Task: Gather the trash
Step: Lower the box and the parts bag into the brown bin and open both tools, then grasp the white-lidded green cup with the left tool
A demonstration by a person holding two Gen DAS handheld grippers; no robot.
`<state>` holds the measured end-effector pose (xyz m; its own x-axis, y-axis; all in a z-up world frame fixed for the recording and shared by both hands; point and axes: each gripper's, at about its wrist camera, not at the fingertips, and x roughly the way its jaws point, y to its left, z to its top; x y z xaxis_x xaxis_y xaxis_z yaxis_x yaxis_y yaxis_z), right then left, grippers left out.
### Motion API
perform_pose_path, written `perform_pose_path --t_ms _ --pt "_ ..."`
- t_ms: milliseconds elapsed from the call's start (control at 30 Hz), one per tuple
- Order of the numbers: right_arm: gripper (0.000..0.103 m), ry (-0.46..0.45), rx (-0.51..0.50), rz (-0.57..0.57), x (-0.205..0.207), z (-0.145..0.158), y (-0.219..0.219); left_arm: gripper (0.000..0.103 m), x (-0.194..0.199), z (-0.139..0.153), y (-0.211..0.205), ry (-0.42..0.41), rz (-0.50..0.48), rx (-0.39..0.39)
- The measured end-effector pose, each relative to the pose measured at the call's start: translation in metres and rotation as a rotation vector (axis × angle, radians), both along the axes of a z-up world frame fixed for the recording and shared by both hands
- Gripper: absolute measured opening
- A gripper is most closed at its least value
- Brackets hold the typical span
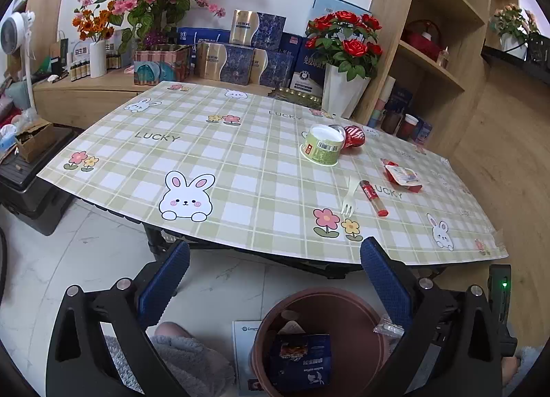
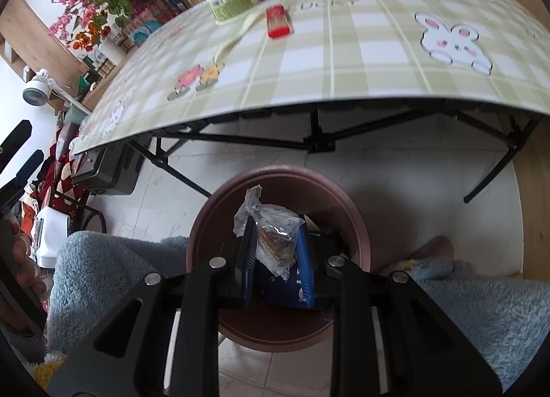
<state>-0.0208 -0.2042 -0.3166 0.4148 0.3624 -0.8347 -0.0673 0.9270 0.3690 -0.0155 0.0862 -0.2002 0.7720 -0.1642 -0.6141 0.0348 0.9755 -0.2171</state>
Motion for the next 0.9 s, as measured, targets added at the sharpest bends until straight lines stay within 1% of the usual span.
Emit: perform_pose_path --t_ms 200,367,400,433,467,500,567,633,667,700,800,900 --pt "0.025 0.020 0.007 0.008 -0.002 -0.004 0.002 0.097 0.001 -0.006 -0.001 0.015 0.003 0.028" --pt "0.028 0.019 0.009 0.029 0.001 -0.003 0.008 0.097 0.001 -0.010 -0.001 0.023 0.006 0.033" --pt "0.032 0.017 0.010 0.030 0.000 -0.003 0.008 0.097 0.001 -0.011 -0.001 0.025 0.006 0.037" --pt "0.039 0.015 0.010 0.032 0.001 -0.003 0.009 0.097 0.001 -0.012 -0.002 0.027 0.005 0.040" --pt "0.042 0.013 0.007 0.032 0.001 -0.002 0.010 0.097 0.001 -0.012 -0.002 0.028 0.005 0.043" --pt "0.050 0.008 -0.001 0.033 0.000 -0.001 0.011 0.097 0.000 -0.013 -0.002 0.031 0.005 0.045" --pt "0.061 -0.004 -0.007 0.037 0.001 0.002 0.012 0.097 0.000 -0.014 -0.003 0.033 0.007 0.048" --pt "0.085 -0.023 -0.018 0.039 0.000 0.005 0.014 0.097 0.001 -0.015 -0.004 0.039 0.008 0.051" --pt "0.090 -0.036 -0.029 0.039 0.000 0.007 0.015 0.097 0.002 -0.015 -0.004 0.043 0.007 0.053" --pt "0.094 -0.055 -0.044 0.038 0.000 0.011 0.016 0.097 0.002 -0.015 -0.005 0.047 0.005 0.056" --pt "0.097 -0.079 -0.076 0.042 0.002 0.016 0.017 0.097 0.003 -0.014 -0.007 0.041 0.002 0.064" --pt "0.097 -0.126 -0.112 0.034 0.004 0.024 0.016 0.097 0.004 -0.014 -0.010 0.035 -0.008 0.076"
